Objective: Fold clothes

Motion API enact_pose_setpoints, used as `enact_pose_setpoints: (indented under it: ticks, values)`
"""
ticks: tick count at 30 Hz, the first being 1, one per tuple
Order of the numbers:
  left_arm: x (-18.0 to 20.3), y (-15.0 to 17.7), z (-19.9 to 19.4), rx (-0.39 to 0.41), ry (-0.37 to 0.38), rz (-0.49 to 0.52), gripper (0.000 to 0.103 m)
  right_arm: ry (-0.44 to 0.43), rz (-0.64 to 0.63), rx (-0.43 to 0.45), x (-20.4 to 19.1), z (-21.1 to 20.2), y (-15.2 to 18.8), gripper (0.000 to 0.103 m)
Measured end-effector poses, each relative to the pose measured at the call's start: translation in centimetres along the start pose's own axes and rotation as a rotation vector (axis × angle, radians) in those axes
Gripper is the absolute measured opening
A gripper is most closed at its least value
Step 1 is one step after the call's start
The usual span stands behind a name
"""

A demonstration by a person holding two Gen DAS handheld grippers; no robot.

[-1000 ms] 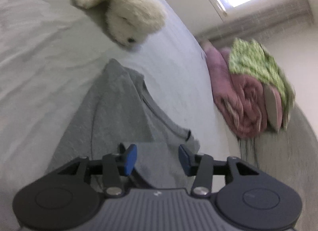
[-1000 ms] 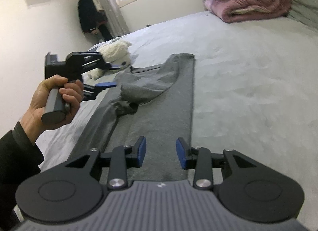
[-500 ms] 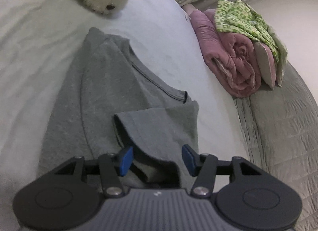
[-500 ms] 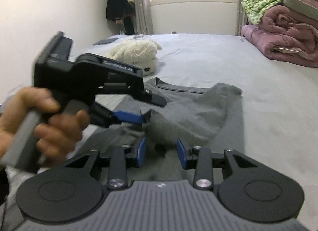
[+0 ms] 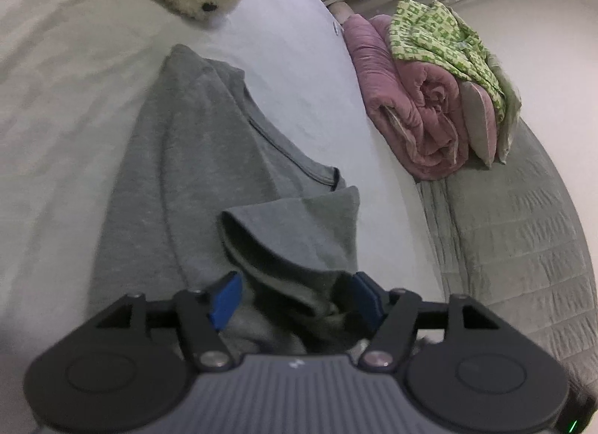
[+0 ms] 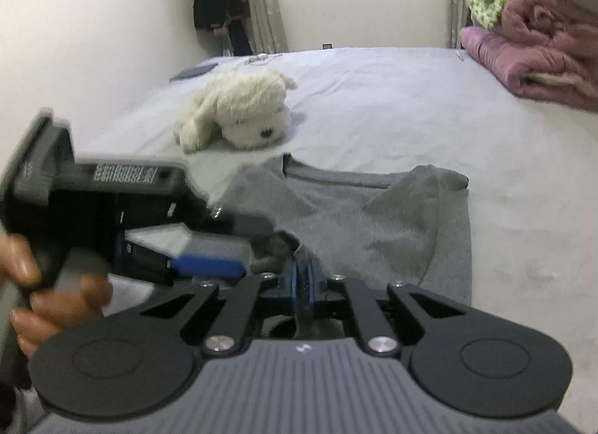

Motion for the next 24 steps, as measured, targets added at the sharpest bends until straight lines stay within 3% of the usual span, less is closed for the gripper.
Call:
enact_pose_setpoints:
  ticks: [4,6,9,13,18,20,22,24]
  values:
    - [0.3,-0.2,0.1,0.022,0.049,-0.004,0.070,-0.128,0.057,-0.066,0.4,-0.2,-1.5,0.007]
    - [1.1,-0.1,0.5,0.022,0.089,-0.005,0.074,-0.164,0.087,-0.082,0.7,-0.3,-1.5,0.007]
    - [1.7,0.3,1.4,0.016,0.091,0.016,0.074,-0.218,0.133,-0.106,1.3,-0.4,-1.6,0.009]
    - [2.3,1.2,2.0,0.014,0.160,-0.028,0.073,-0.282,0.164,-0.122,1.1,-0.4,-1.2,0.015]
    - [2.2,2.4,1.8,-0.013,0.171,-0.036,0.072,-0.272,0.181,-0.106,1.4,-0.8,-0.2,0.020]
    - [1.9,2.5,1.8,-0.013,0.174,-0.054,0.072,-0.276,0.229,-0.091,2.1,-1.2,0.0,0.028]
    - [2.0,2.6,1.8,-0.011,0.179,-0.062,0.073,-0.276,0.266,-0.086,2.9,-1.3,0.3,0.028]
    - [2.3,2.9,1.9,-0.020,0.175,-0.048,0.074,-0.244,0.218,-0.092,2.7,-1.0,1.0,0.028]
Point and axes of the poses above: each gripper's, at about its wrist camera, not at the fingertips, and z roughly the way its jaws point, x to its right, y to its underside, the point moved 10 cm from there along z, roughly the way its jaws point, and after that the axes turned 12 degrees about y, right-handed, at the moved point
